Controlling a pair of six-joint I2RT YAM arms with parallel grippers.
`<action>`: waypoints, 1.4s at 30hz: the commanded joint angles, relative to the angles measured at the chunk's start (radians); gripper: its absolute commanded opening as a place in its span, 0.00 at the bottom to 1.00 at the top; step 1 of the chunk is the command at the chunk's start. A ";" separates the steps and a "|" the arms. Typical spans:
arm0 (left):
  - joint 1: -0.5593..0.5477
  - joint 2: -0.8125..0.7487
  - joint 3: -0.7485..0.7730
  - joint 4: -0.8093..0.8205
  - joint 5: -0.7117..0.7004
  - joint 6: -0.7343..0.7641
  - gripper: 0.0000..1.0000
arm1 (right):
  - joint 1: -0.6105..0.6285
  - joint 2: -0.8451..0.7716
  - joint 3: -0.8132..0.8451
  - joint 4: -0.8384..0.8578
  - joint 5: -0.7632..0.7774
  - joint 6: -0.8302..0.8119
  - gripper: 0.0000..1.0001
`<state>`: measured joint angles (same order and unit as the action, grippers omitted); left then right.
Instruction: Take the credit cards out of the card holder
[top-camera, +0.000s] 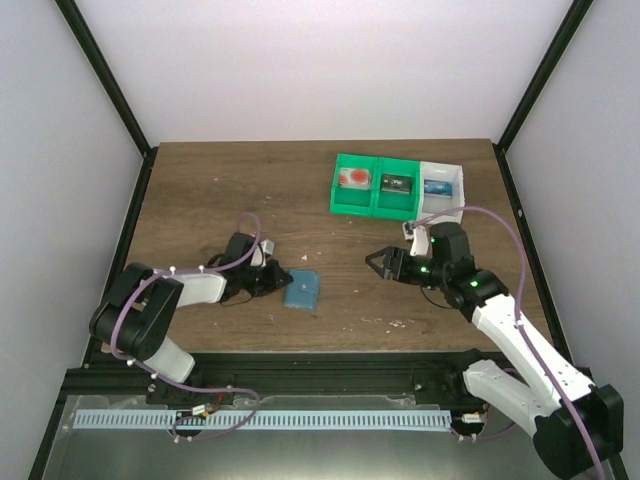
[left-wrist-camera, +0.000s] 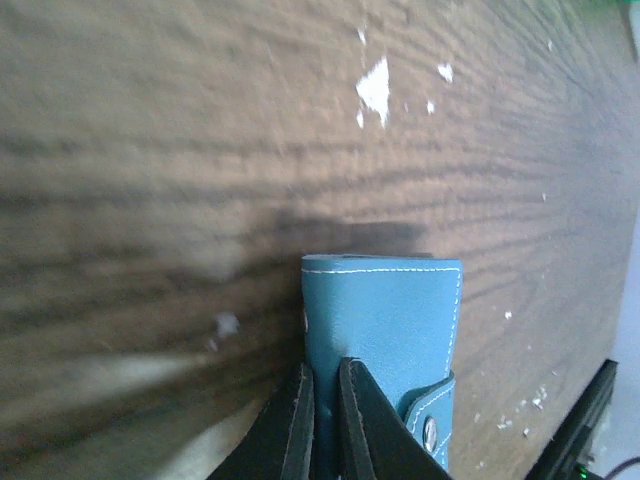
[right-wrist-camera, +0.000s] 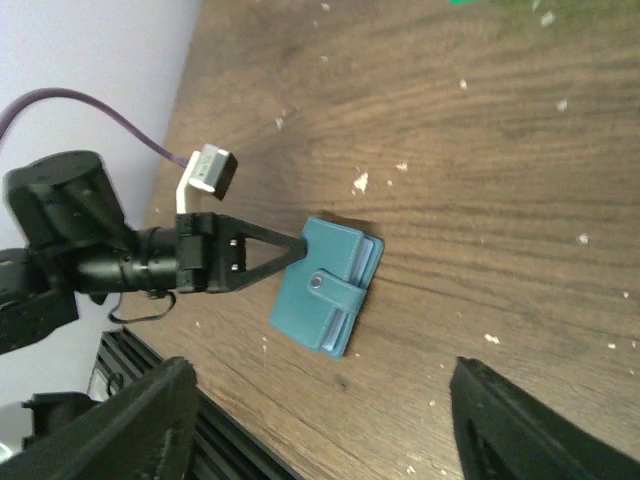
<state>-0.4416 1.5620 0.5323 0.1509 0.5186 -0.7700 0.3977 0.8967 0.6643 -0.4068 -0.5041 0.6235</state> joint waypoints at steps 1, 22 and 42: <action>-0.065 -0.028 -0.074 0.131 -0.008 -0.170 0.00 | 0.095 0.083 -0.008 0.086 0.014 0.050 0.60; -0.134 -0.147 -0.299 0.375 0.098 -0.335 0.25 | 0.533 0.591 0.222 0.057 0.365 0.080 0.31; -0.135 -0.100 -0.293 0.402 0.104 -0.321 0.22 | 0.600 0.769 0.347 -0.031 0.457 -0.004 0.25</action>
<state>-0.5713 1.4559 0.2394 0.5236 0.6144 -1.0985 0.9771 1.6547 0.9699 -0.3981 -0.0872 0.6392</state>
